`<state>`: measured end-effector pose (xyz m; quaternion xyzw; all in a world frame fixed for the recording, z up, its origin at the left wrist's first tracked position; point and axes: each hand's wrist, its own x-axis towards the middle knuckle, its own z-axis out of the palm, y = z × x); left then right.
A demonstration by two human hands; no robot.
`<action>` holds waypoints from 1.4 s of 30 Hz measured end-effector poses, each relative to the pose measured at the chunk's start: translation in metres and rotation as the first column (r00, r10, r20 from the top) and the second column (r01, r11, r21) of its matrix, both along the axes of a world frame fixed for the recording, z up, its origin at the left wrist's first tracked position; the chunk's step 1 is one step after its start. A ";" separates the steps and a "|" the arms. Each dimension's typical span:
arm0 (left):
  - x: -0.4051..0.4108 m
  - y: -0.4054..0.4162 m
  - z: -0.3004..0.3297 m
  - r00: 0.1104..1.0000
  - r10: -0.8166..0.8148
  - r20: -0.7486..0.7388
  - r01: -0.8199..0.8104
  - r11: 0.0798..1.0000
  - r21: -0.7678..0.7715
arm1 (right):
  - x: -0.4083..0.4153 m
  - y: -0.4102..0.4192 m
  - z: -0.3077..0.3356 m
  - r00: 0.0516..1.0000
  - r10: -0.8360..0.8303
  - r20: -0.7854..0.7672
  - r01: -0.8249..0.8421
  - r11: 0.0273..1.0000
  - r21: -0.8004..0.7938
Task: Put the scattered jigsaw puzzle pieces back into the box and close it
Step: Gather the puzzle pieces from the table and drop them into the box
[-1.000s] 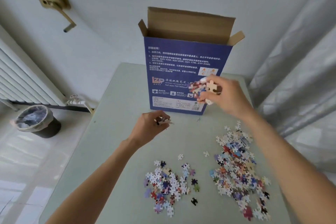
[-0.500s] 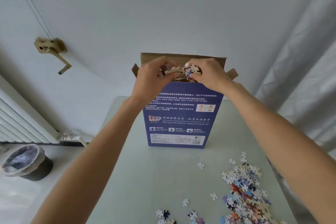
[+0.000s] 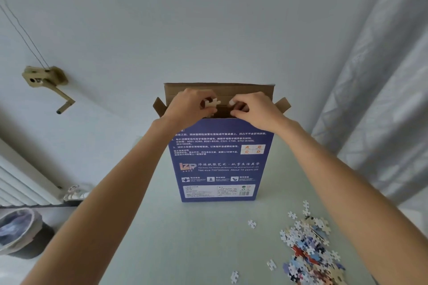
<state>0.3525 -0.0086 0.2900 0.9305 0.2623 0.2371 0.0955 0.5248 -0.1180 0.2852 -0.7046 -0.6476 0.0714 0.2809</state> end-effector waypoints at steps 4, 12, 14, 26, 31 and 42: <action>-0.002 -0.002 -0.001 0.996 -0.023 -0.087 0.024 1.000 0.010 | 0.000 -0.003 -0.001 1.000 -0.006 0.015 0.005 0.999 0.054; -0.001 -0.004 -0.003 1.000 -0.011 0.011 0.011 1.000 -0.006 | -0.013 -0.012 -0.004 0.987 -0.047 0.156 0.013 0.976 0.216; -0.004 -0.007 -0.008 0.996 -0.030 0.079 0.021 0.994 0.103 | -0.018 -0.017 -0.007 0.983 -0.059 0.174 -0.001 0.944 0.329; -0.060 -0.117 -0.108 0.918 -0.135 0.373 0.076 0.983 0.167 | -0.065 -0.164 -0.153 0.982 -0.072 0.174 0.013 0.947 0.320; -0.092 -0.177 -0.205 0.995 0.080 0.060 -0.056 0.941 -0.332 | -0.059 -0.257 -0.254 0.987 -0.159 0.033 0.161 0.985 -0.065; -0.152 -0.279 -0.341 0.905 0.160 -0.393 -0.325 0.857 -0.400 | -0.032 -0.400 -0.350 0.731 -0.667 0.145 0.677 0.682 -0.278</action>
